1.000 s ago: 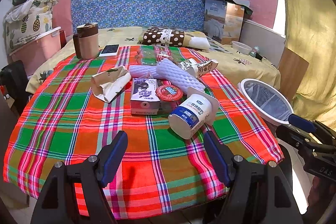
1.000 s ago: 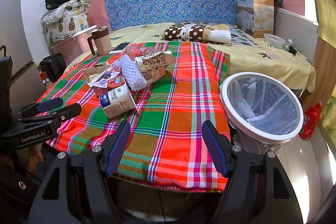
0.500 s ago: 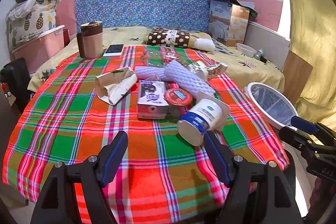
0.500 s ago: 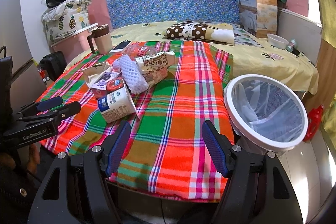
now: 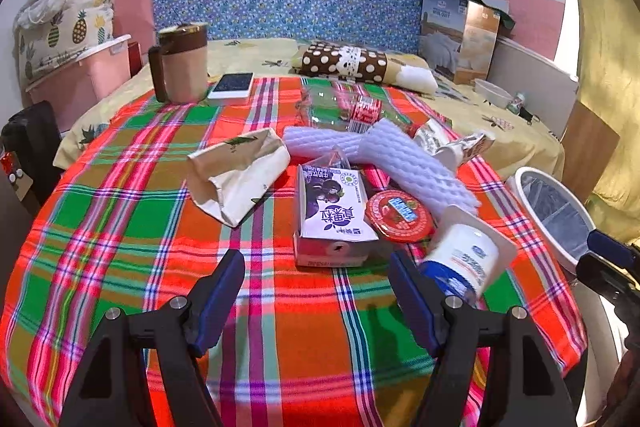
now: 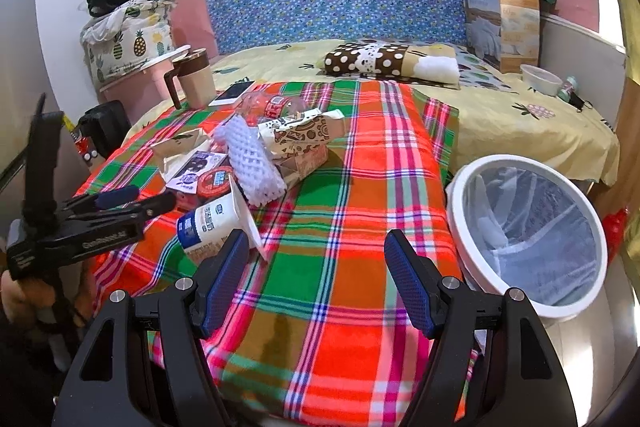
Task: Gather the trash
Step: 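Grasp the purple milk carton with the left tool while the right tool grasps the white yogurt cup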
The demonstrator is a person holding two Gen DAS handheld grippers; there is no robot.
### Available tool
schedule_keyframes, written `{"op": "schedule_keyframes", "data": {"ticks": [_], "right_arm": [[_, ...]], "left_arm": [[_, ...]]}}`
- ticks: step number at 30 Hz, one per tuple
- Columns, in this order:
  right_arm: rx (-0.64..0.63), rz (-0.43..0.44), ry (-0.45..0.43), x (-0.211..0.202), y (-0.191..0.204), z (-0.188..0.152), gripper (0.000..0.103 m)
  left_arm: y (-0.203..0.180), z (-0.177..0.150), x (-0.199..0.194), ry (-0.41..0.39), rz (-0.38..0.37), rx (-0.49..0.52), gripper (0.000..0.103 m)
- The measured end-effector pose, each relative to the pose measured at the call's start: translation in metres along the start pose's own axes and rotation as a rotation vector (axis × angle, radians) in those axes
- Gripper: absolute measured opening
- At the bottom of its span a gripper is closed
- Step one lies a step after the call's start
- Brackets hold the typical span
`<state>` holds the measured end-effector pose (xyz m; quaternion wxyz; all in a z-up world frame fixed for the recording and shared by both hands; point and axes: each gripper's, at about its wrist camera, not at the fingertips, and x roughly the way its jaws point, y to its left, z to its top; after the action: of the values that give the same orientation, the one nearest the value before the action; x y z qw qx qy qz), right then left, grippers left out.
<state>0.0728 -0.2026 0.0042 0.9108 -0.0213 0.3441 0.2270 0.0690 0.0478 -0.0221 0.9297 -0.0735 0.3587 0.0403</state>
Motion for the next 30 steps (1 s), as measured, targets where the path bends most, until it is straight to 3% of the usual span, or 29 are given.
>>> {"op": "schedule_keyframes", "data": {"ticks": [14, 18, 30], "right_arm": [[0.015, -0.002, 0.031, 0.01, -0.007, 0.001, 0.072], [0.007, 0.009, 0.035, 0.012, -0.003, 0.001, 0.072], [-0.054, 0.06, 0.035, 0.014, 0.018, 0.003, 0.072]], "left_arm": [[-0.007, 0.009, 0.04, 0.063, -0.023, 0.03, 0.074], [-0.006, 0.01, 0.043, 0.066, -0.023, 0.044, 0.054], [0.014, -0.006, 0.013, 0.025, 0.017, 0.036, 0.054]]}}
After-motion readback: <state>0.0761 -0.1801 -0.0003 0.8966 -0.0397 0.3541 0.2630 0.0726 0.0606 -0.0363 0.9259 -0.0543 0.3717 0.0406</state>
